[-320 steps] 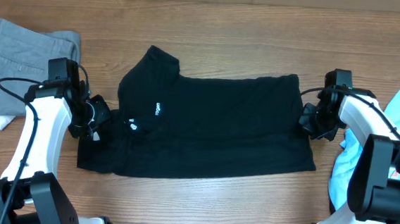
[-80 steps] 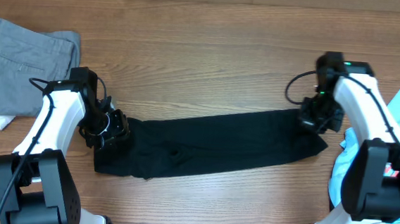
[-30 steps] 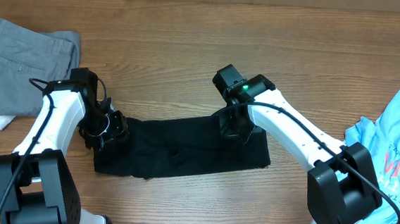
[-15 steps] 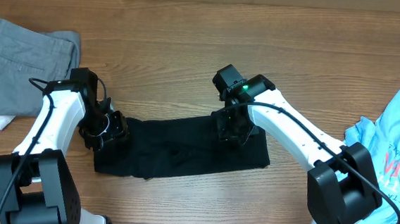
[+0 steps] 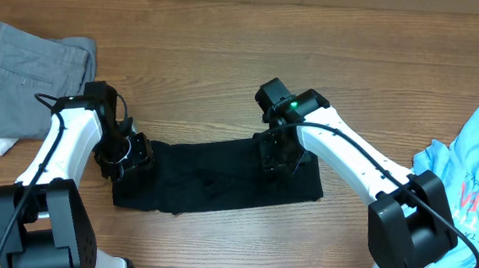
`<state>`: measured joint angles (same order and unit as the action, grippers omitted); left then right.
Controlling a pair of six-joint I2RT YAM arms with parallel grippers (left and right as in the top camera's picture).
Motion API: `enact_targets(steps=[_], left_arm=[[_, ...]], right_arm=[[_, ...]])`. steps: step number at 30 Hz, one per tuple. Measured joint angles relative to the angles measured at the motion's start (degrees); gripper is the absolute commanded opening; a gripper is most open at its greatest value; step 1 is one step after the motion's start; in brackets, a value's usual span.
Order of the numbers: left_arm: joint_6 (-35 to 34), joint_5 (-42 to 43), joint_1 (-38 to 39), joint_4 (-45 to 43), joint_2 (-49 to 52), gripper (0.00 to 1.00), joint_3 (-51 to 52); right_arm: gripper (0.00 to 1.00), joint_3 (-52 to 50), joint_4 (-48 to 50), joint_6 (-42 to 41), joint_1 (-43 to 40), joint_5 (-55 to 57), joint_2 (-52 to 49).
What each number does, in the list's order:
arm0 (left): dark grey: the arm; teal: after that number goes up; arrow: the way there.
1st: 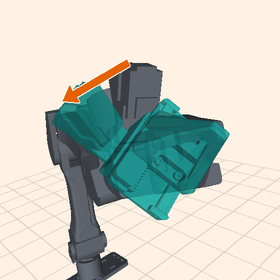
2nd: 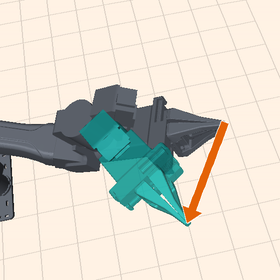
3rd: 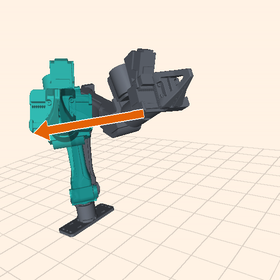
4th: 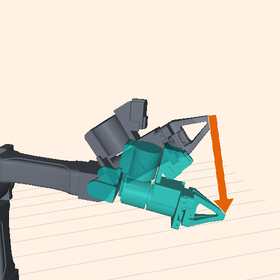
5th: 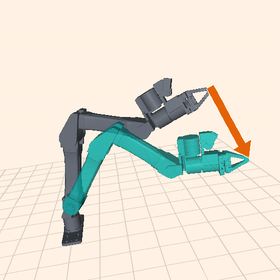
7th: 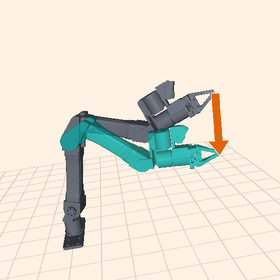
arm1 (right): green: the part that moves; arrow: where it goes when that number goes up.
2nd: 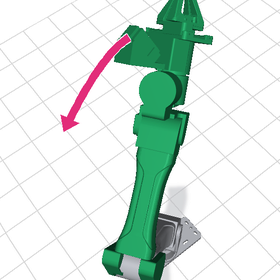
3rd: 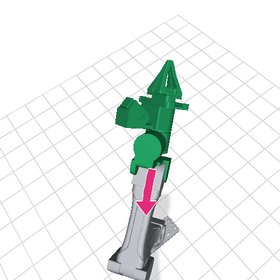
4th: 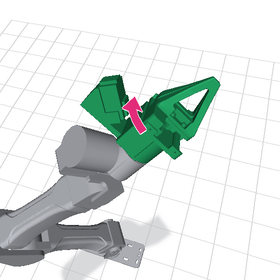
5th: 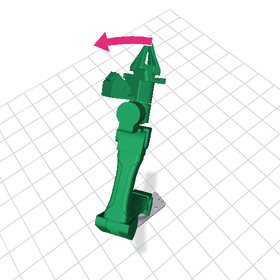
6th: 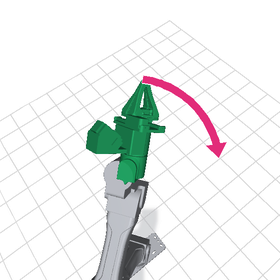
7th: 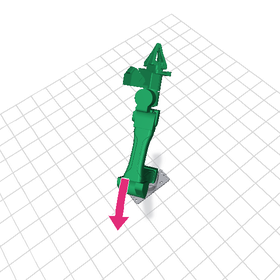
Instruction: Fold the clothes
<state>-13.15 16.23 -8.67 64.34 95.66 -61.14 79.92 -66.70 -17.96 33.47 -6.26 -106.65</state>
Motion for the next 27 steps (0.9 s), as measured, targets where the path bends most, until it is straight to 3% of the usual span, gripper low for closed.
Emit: enact_targets(steps=[12,16,19,27], left_arm=[[0.00,-0.02,0.00,0.22,0.00,0.54,0.00],[0.02,-0.02,0.00,0.44,0.00,0.58,0.00],[0.02,-0.24,0.00,0.94,0.00,0.63,0.00],[0.22,-2.19,0.00,2.73,0.00,0.72,0.00]], right_arm=[[0.45,-8.04,5.70,0.02,3.28,-10.34,0.00],[0.44,-8.07,5.51,-0.02,3.32,-11.91,0.00],[0.32,-8.07,5.07,0.24,3.32,-12.20,0.00],[0.38,-7.06,0.63,1.25,2.99,-7.02,0.02]])
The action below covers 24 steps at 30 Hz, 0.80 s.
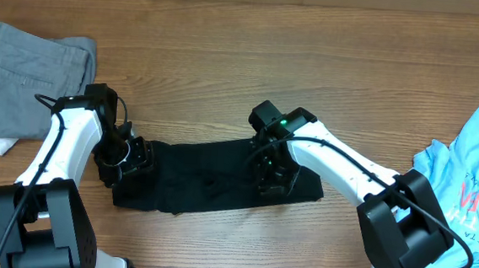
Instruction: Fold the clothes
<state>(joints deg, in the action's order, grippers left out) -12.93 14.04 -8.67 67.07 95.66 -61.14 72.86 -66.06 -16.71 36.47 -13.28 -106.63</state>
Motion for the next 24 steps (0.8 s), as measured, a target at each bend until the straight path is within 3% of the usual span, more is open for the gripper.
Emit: enact_targets(steps=[13,21,23,24], left_arm=[[1.55,-2.51,0.00,-9.01,0.00,1.00,4.33],[1.44,-2.95,0.00,-19.37,-1.05,1.00,11.41],[1.29,-2.86,0.00,-21.22,-2.36,0.94,12.96],[1.18,-2.80,0.04,-22.03,-2.84,0.85,13.60]], right_arm=[[0.54,8.04,-3.96,-1.36,-7.17,8.83,7.80],[0.54,8.04,-4.24,-1.38,-7.98,9.25,7.78],[0.54,8.04,-4.24,-1.38,-7.98,9.22,7.78],[0.54,8.04,-4.26,-1.38,-7.98,9.20,7.78]])
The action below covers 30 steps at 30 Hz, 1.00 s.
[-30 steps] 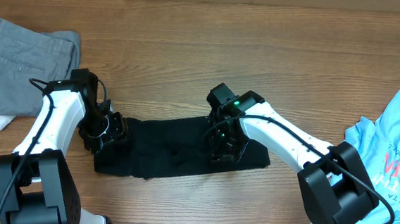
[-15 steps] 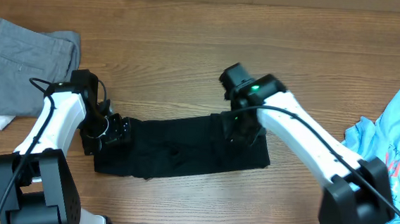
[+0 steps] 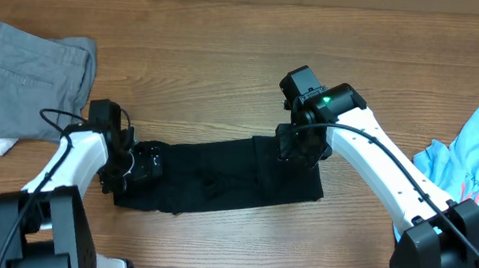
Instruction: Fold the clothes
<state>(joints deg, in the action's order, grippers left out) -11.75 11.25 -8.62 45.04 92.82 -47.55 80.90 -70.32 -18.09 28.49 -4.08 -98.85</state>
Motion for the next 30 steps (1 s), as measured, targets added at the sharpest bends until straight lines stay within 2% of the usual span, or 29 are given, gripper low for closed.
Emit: enact_targets(steps=[5,6,12,16,20,25,30], left_arm=[[0.17,0.24,0.35,-3.89,-0.48,0.16,1.53],[0.17,0.76,0.61,-4.35,-0.24,0.06,1.64],[0.57,2.47,1.01,-3.91,0.37,0.04,1.38],[0.59,-0.15,-0.44,4.04,1.99,0.04,-2.36],[0.33,-5.29,-4.33,11.32,2.80,0.04,-10.88],[0.28,-8.26,-8.70,14.60,2.84,0.05,-23.21],[0.13,-9.84,-9.53,18.38,2.84,0.05,-30.12]], right_arm=[[0.54,0.00,-0.20,0.00,0.00,0.02,0.00],[0.54,0.00,-0.20,0.00,0.00,0.02,0.00],[0.55,0.00,-0.02,0.04,-0.87,0.74,0.00],[0.55,0.00,0.00,0.07,-4.11,2.62,0.00],[0.55,0.00,-0.04,0.07,-8.74,3.50,0.00],[0.54,0.00,-1.03,0.15,-13.75,4.33,0.00],[0.55,0.00,-1.27,0.87,-16.17,4.52,0.00]])
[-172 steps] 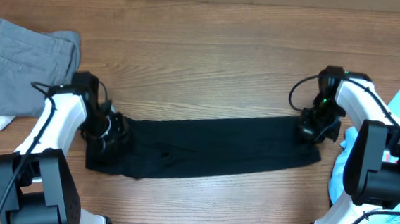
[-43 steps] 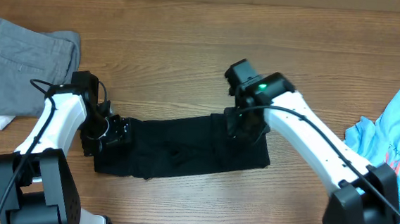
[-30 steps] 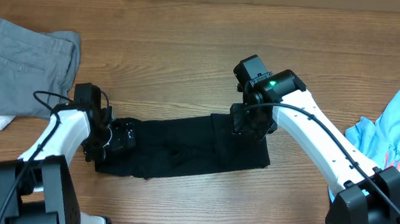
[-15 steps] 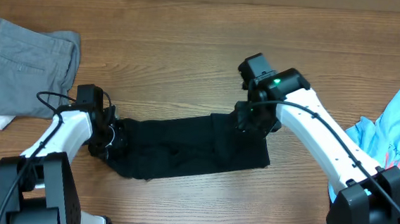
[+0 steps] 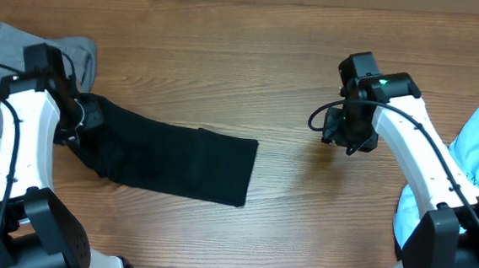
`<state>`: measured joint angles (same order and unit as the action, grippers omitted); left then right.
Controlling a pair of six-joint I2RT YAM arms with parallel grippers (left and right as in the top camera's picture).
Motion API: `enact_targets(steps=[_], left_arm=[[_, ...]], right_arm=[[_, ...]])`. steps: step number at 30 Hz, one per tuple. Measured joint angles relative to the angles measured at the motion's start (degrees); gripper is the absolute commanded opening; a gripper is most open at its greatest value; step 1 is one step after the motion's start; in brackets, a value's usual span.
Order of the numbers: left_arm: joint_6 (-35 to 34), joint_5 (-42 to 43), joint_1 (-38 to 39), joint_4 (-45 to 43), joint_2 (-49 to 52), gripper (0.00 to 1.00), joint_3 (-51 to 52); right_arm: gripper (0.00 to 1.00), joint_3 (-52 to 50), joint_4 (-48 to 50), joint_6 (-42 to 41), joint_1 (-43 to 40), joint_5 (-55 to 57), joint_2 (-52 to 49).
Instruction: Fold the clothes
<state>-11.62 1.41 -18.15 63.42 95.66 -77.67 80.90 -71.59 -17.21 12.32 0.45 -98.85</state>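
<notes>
A black garment [image 5: 170,159], folded into a long band, lies slanted on the left half of the wooden table [image 5: 227,66]. Its upper-left end is at my left gripper [image 5: 78,124], which is shut on the cloth next to the grey trousers. My right gripper [image 5: 345,137] hangs over bare wood well to the right of the garment's free end. It appears open and holds nothing.
Folded grey trousers [image 5: 7,75] lie at the far left, with a white piece showing under them. A light blue shirt is heaped at the right edge.
The black garment has shifted left and now lies slanted, its left end up by the grey trousers with my left gripper. My right gripper has let go and moved right over bare wood.
At first both grippers were on the black garment at the table's front middle, left at its left end, right near its right end. The right gripper shifted along that end. Now the left holds the garment further left, and the right is off it.
</notes>
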Motion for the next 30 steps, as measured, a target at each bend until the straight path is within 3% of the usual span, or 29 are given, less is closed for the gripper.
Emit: enact_targets(steps=[7,21,30], left_arm=[[-0.02,2.60,6.23,5.86,0.00,0.06,-2.10],[-1.90,2.43,33.55,6.23,0.07,0.09,-2.16],[-5.20,2.21,39.78,5.44,0.26,0.10,-2.16]], right_arm=[[0.54,0.00,0.02,0.76,-0.33,-0.04,0.00],[0.55,0.00,-0.44,0.79,-0.33,-0.02,0.00],[0.55,0.00,-0.42,0.76,-0.33,-0.02,0.00]])
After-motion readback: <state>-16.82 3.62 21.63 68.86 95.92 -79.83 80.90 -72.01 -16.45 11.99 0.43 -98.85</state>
